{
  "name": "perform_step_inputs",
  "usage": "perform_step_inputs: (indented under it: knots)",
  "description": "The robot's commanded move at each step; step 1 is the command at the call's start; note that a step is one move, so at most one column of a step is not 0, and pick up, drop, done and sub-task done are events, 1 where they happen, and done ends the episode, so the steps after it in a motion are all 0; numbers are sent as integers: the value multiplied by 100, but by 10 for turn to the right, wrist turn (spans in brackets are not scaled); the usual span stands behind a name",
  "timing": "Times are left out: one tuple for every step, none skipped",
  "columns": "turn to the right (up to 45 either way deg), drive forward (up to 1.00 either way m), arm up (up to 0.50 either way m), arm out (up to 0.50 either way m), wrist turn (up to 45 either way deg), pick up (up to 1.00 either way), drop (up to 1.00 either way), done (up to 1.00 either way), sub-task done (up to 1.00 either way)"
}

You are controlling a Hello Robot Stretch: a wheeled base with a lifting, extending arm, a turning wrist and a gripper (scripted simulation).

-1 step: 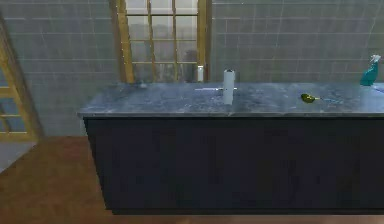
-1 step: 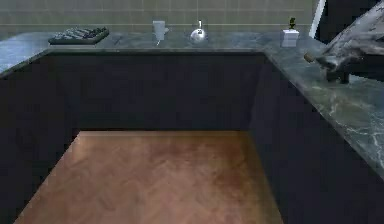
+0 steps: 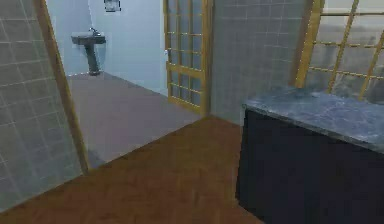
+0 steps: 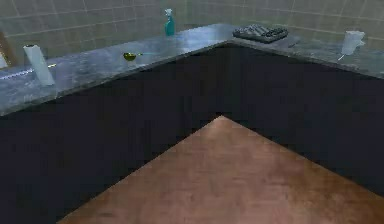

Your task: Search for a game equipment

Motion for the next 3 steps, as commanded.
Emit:
perform_step_inputs:
  knots:
    - [-180,0,0,0,0,0,0,0,0]
    - [0,100,0,0,0,0,0,0,0]
    - [0,30,0,0,0,0,0,0,0]
